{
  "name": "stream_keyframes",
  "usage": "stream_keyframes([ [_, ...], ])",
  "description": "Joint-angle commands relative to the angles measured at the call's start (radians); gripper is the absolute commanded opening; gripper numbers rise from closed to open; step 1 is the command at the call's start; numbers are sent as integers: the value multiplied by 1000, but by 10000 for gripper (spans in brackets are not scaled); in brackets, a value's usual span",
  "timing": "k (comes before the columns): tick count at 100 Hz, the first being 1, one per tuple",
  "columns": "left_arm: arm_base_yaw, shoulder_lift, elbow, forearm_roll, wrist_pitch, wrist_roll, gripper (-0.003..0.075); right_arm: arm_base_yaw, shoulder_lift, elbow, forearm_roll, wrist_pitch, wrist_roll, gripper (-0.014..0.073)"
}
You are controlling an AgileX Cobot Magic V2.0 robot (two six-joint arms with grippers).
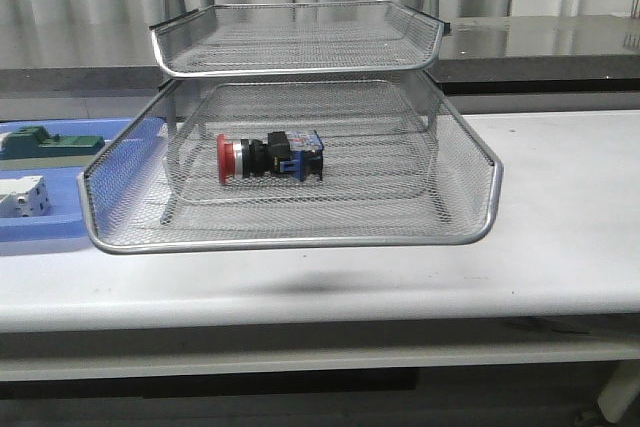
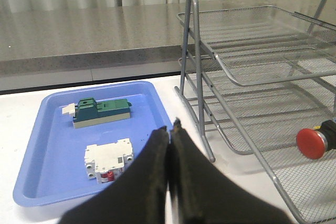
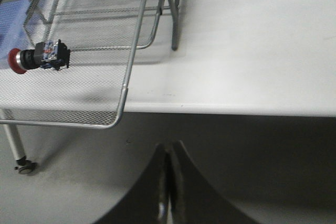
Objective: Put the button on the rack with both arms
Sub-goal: 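Withdraw the left gripper up and away from the rack, then push the middle tray back into the rack with the right gripper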
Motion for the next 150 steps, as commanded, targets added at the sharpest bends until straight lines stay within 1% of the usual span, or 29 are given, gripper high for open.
stream_keyframes([
  [1,3,8,-30,-15,-71,-9,-21,2,63,-26,77,-74,-20,-69],
  [14,3,8,-30,-15,-71,-9,-21,41,161,-26,151,-76,-74,-67],
  [32,3,8,-30,-15,-71,-9,-21,128,293,-26,170,-102,-78,-67],
  [77,3,8,-30,-15,-71,-9,-21,361,570,-26,230,-313,-78,-67],
  [98,3,8,-30,-15,-71,-9,-21,446,696,-26,264,-415,-78,-67],
  [119,3,8,-30,-15,-71,-9,-21,499,797,-26,273,-507,-78,-67],
  [135,3,8,-30,-15,-71,-9,-21,505,854,-39,273,-554,-78,-67],
  [150,3,8,-30,-15,-71,-9,-21,505,898,-91,264,-584,-84,-67],
])
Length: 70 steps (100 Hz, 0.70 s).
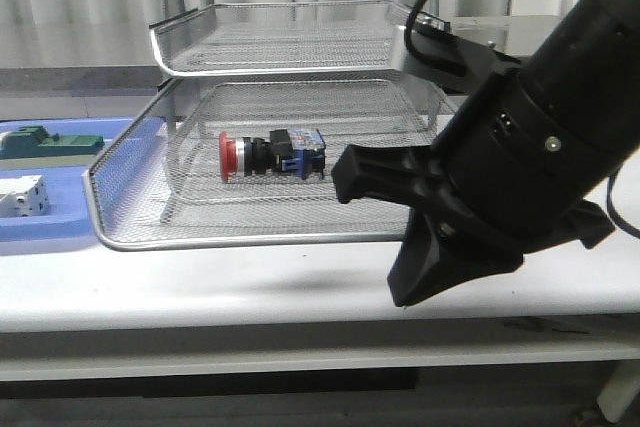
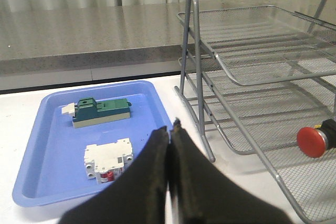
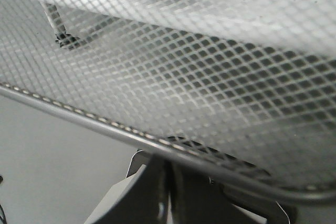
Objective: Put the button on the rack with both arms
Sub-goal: 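Push the middle tray back into the rack with the right gripper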
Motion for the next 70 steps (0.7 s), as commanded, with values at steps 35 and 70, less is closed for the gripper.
stream_keyframes([
  [35,3,8,-30,-15,-71,-7,-21,-15,143,-266,-10,-69,-119,-67],
  [70,3,8,-30,-15,-70,-7,-21,-97,301,-483,-17,-45,-185,-67],
])
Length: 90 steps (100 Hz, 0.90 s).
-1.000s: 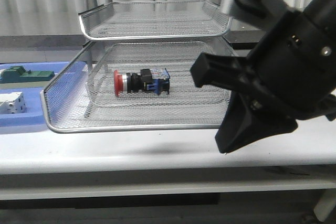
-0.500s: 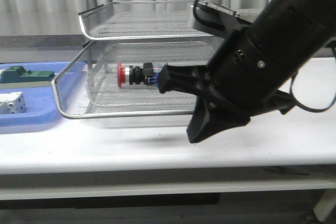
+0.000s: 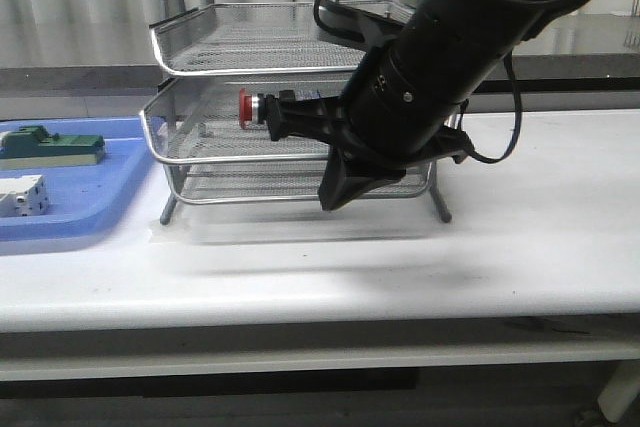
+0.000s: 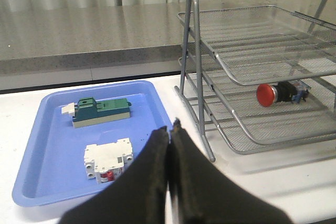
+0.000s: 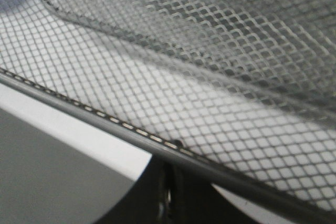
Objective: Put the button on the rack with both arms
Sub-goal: 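Push the middle tray back into the rack with the right gripper, then lift the right gripper away from the rack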
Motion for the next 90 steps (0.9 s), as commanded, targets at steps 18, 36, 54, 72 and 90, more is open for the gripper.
stream_keyframes([
  [18,1,8,-30,-15,-70,-7,-21,-33,-5,-125,-78,-70,-19,-67],
  [36,1,8,-30,-15,-70,-7,-21,-33,-5,-133,-98,-88,-19,-67],
  [54,1,8,-30,-15,-70,-7,-21,-33,-21,-134,-98,18,-19,-67],
  [72,1,8,-30,-15,-70,-7,-21,-33,-82,-134,-99,92,-19,-67],
  [90,1,8,-30,-15,-70,-7,-21,-33,-170,-114,-135,115,-18,-67],
])
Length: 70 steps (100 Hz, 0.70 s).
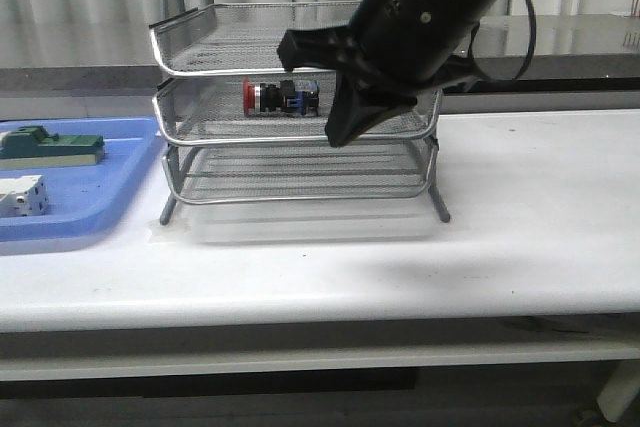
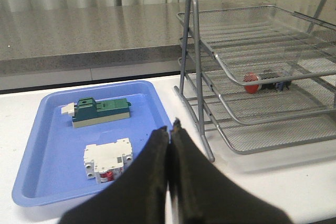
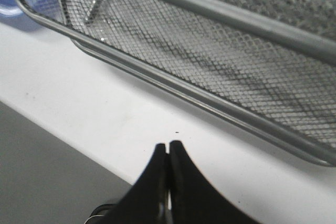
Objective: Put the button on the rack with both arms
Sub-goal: 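Lift the right gripper away from the rack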
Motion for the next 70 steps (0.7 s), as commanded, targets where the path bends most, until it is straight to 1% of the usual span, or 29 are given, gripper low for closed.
stream_keyframes([
  [1,1,8,-30,-15,-70,-7,-21,-6,-103,-8,-20,-22,-12,-67],
  [14,1,8,-30,-15,-70,-7,-21,-25,-175,41,-40,-19,-12,-64],
  [28,1,8,-30,-15,-70,-7,-21,-85,-269,111,-43,-15,-12,-63],
  [70,1,8,-30,-15,-70,-7,-21,-367,-625,351,-59,-17,-12,-63],
])
